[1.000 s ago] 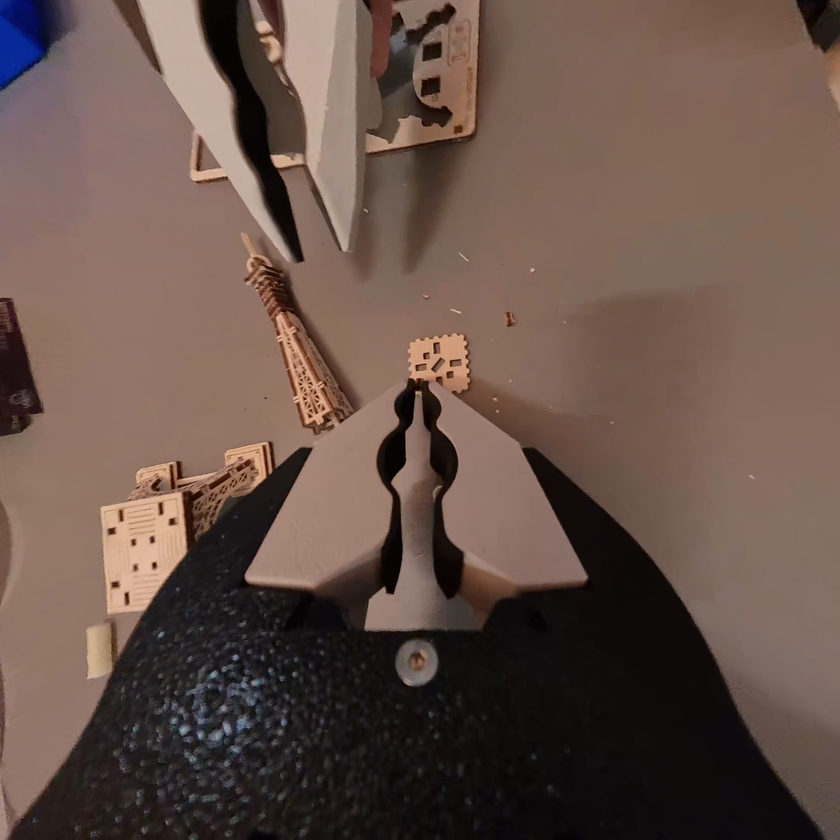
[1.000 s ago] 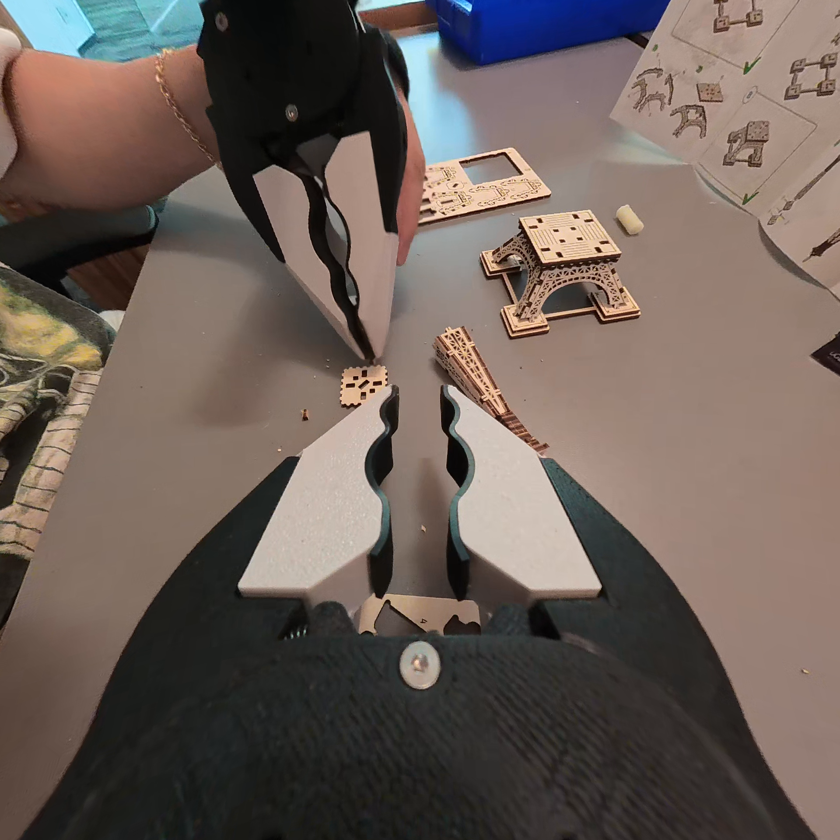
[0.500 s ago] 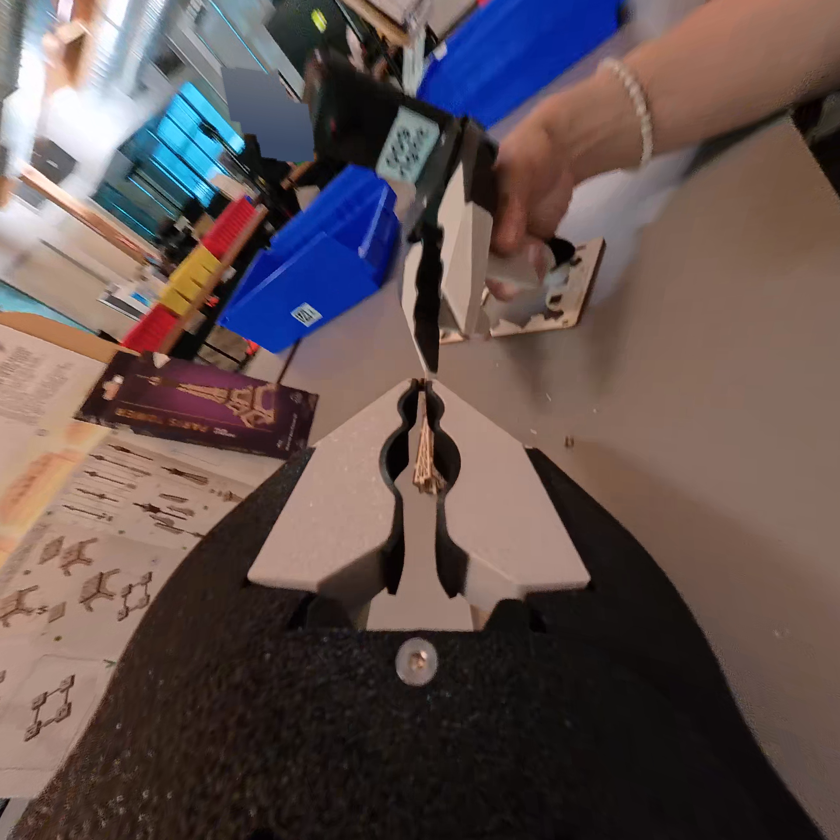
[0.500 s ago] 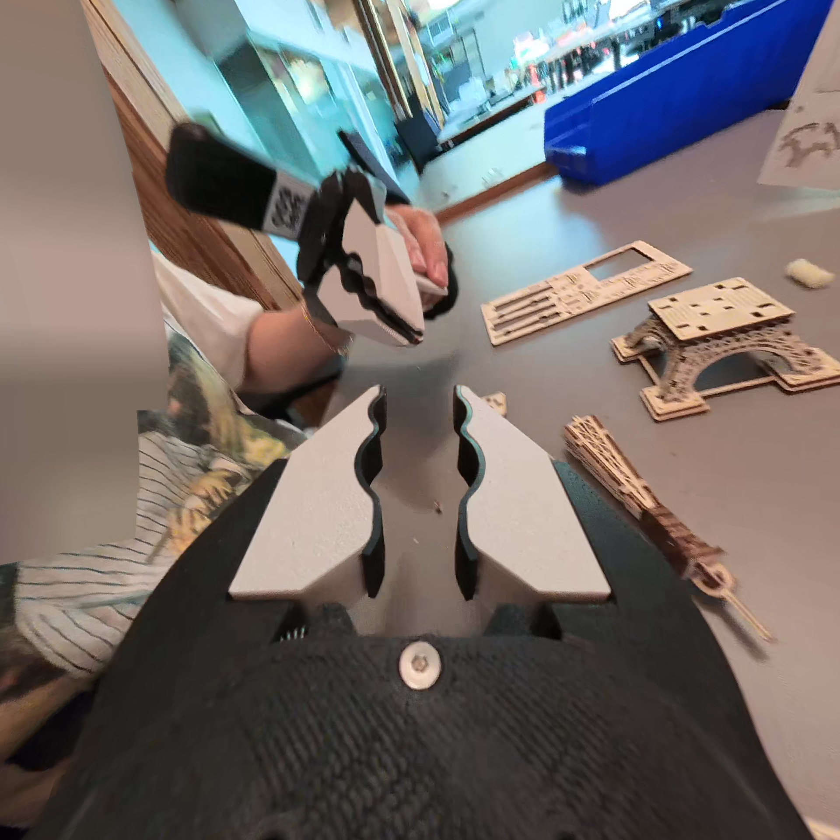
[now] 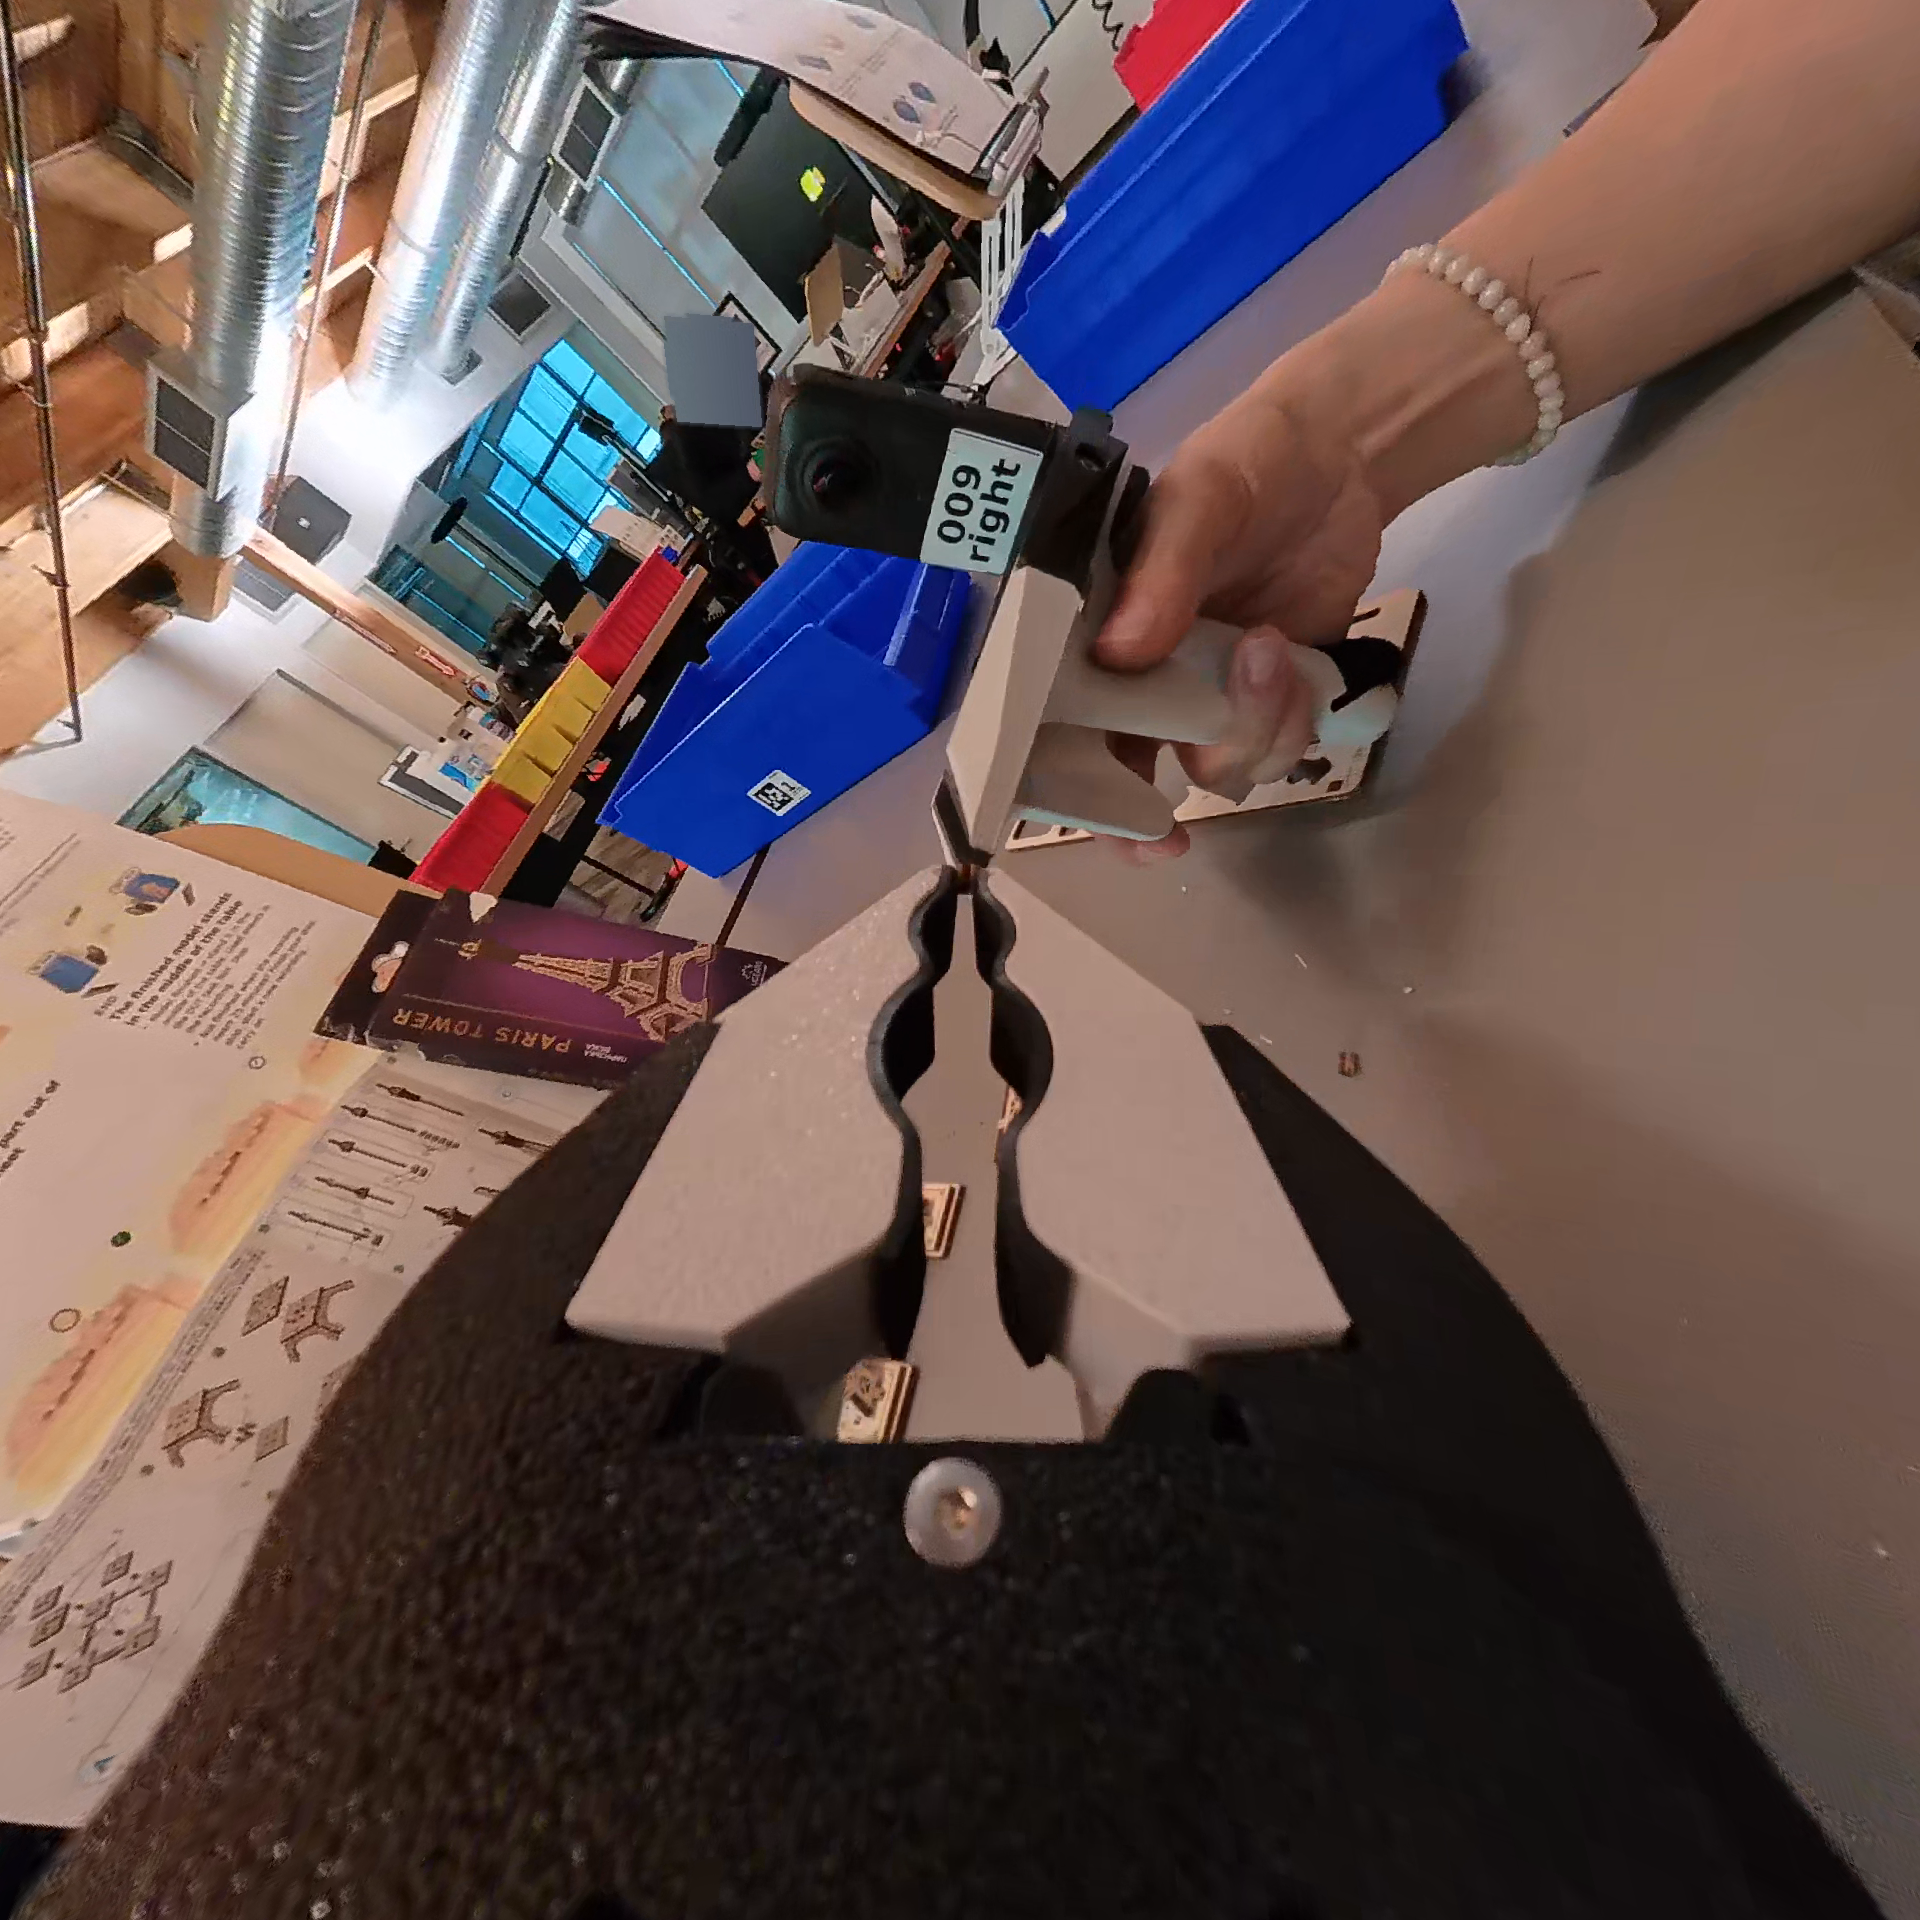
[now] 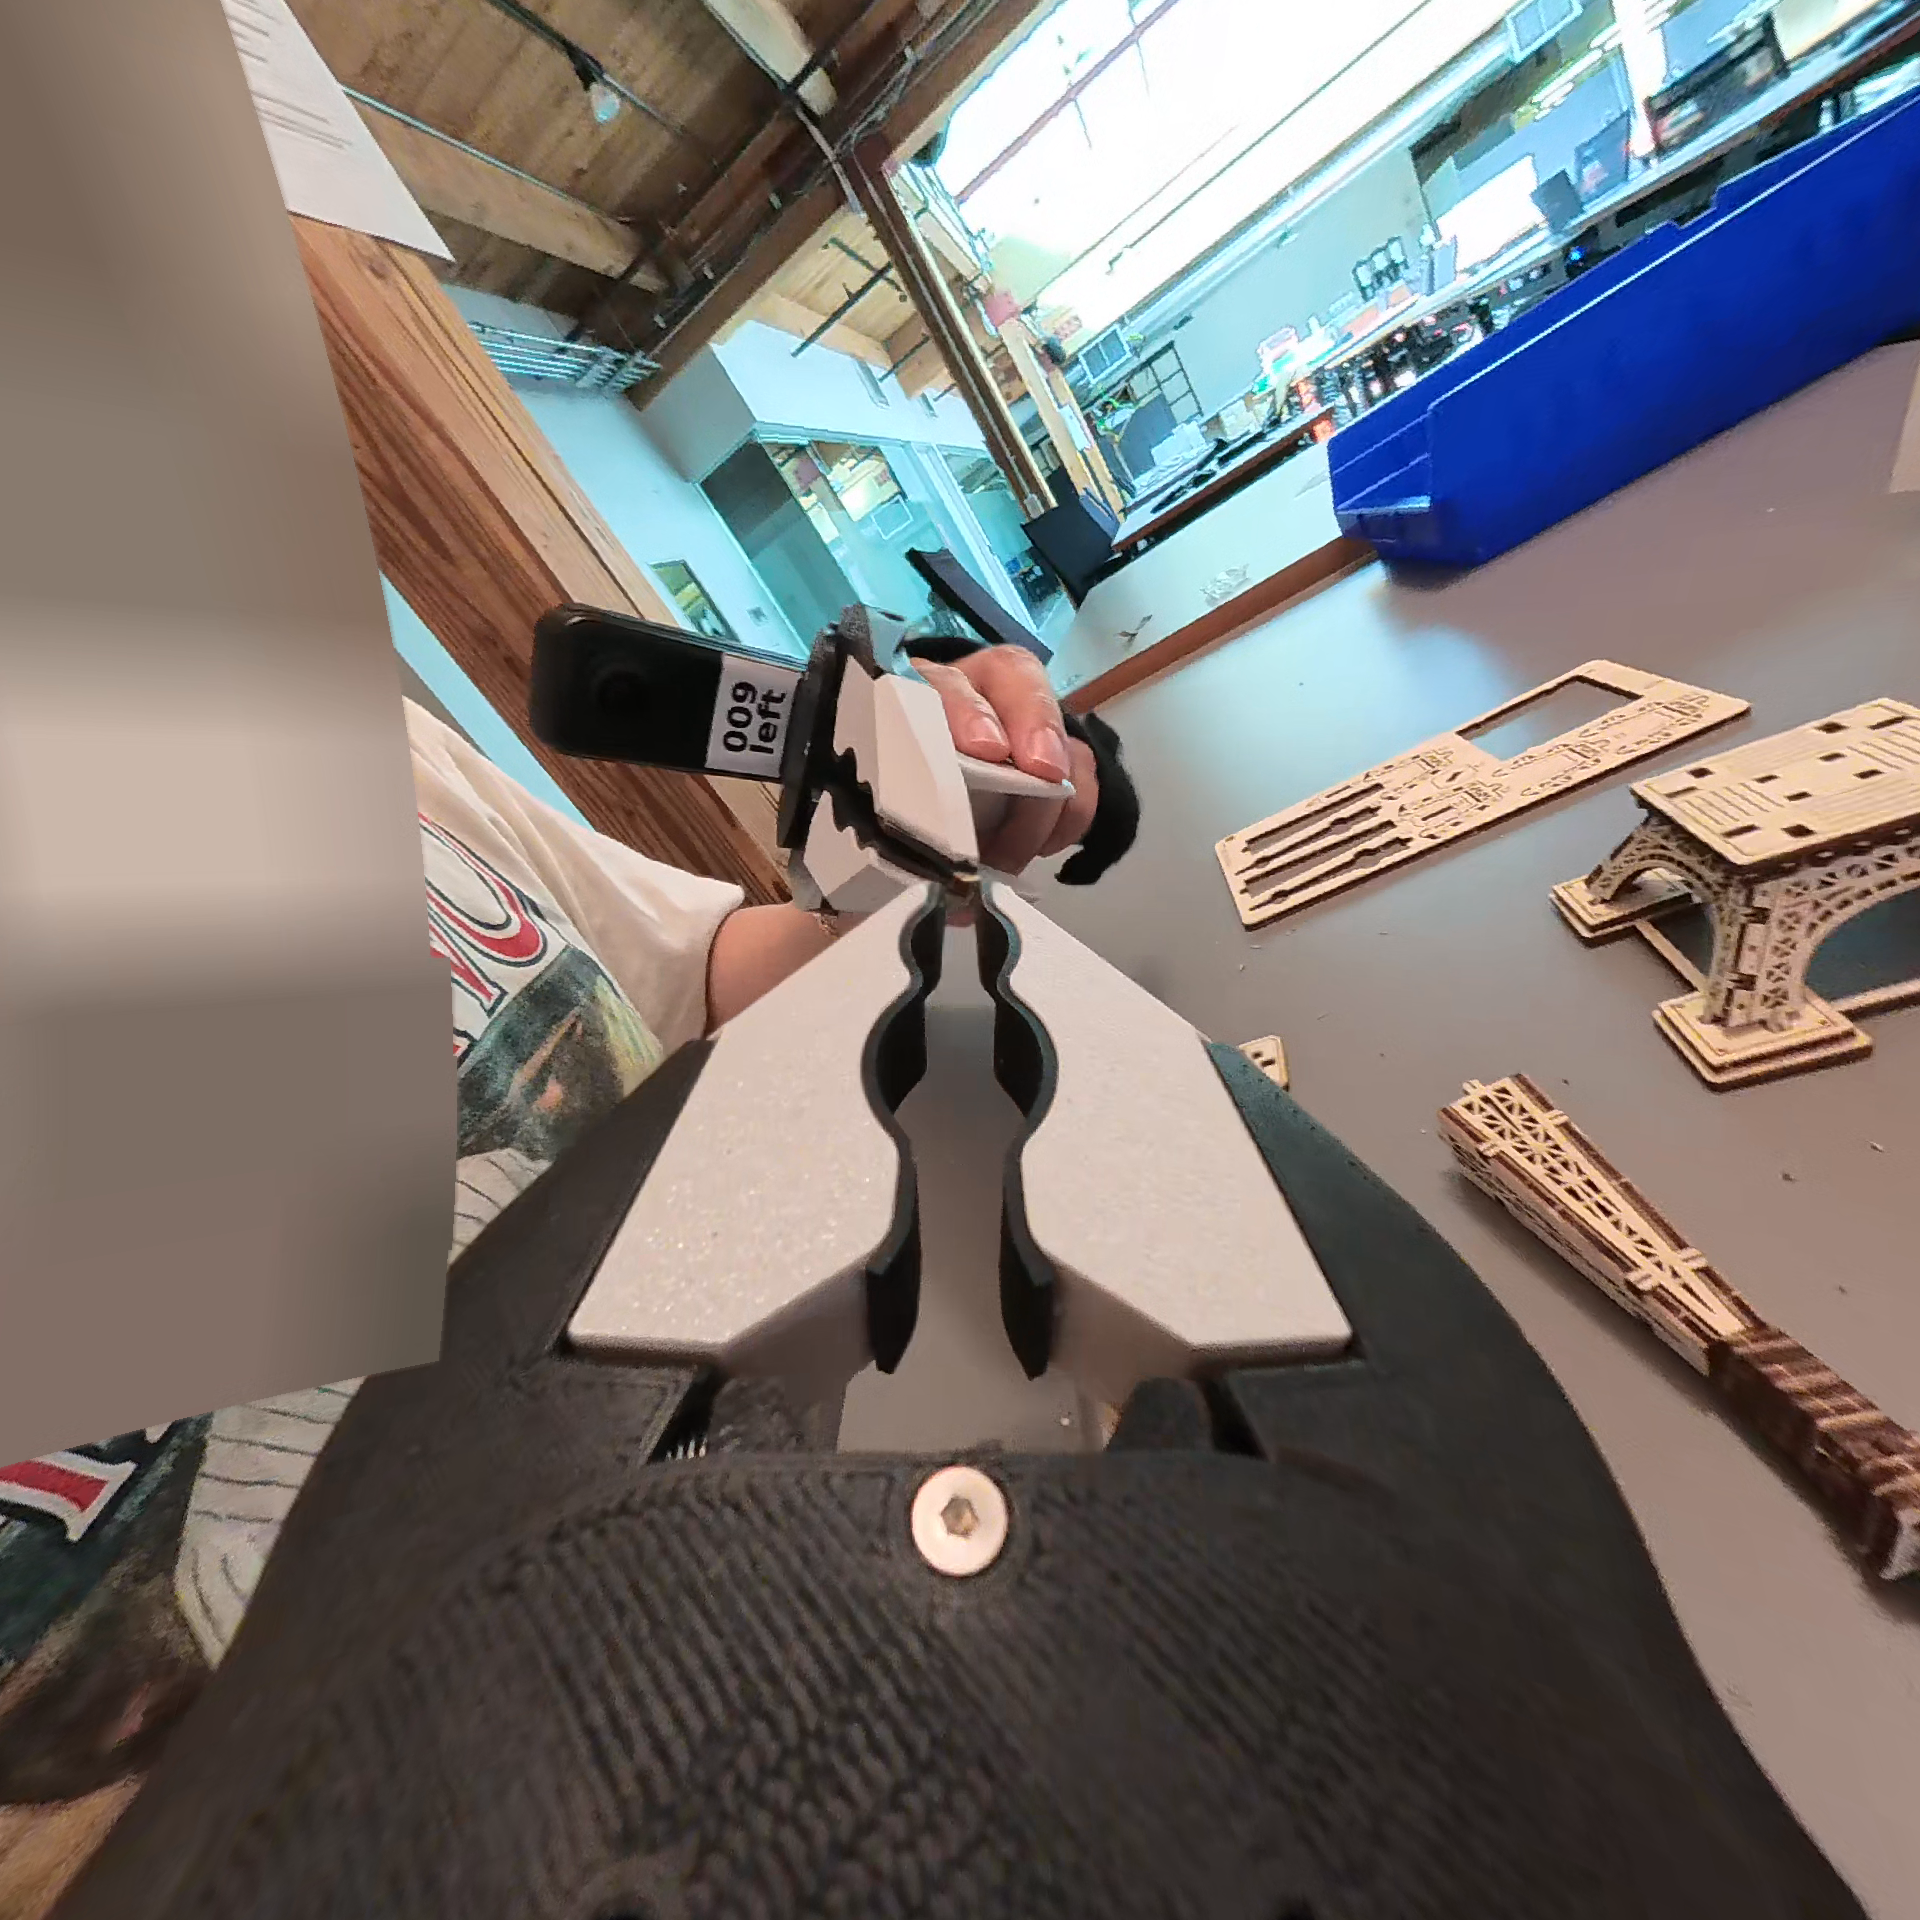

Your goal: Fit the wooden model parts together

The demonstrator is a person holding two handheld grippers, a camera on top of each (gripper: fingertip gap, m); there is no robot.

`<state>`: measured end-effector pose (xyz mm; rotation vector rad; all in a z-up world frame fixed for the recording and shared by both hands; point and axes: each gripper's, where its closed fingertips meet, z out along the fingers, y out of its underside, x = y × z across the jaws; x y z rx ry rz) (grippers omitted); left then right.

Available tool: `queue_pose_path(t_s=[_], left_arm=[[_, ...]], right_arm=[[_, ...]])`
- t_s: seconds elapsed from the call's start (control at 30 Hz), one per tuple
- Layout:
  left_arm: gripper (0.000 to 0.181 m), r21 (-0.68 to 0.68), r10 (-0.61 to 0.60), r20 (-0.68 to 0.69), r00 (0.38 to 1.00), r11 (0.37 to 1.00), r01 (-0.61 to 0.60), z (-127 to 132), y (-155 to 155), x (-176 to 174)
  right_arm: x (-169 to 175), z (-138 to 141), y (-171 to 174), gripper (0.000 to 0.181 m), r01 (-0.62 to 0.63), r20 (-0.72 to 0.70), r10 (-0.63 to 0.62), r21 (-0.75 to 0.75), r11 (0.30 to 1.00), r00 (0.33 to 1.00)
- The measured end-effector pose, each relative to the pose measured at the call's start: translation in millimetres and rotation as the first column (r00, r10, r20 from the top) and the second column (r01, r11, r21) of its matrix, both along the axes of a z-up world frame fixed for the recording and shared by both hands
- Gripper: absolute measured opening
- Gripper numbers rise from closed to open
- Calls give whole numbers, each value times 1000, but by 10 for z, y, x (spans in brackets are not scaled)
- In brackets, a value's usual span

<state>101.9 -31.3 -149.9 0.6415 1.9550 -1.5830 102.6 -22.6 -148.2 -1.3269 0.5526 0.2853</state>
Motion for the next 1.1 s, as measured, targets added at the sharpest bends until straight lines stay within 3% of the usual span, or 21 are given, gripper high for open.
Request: queue_pose_path(t_s=[0.4,0.63,0.83,1.1], left_arm=[[1,57,32,103,994,998,-38,-55,-25,8],[10,-18,7,37,999,1000,-7,46,18,-16],[8,-20,-53,15,998,998,53,73,26,-74],[1,-17,-85,22,996,996,85,83,15,-138]], right_arm=[[26,-47,-10,0,21,33,-20,-34,999,999],[-19,9,11,0,-21,23,21,21,1000,1000],[-82,146,-3,0,-96,-49,106,172,980,993],[-143,130,47,0,-140,-54,151,172,975,987]])
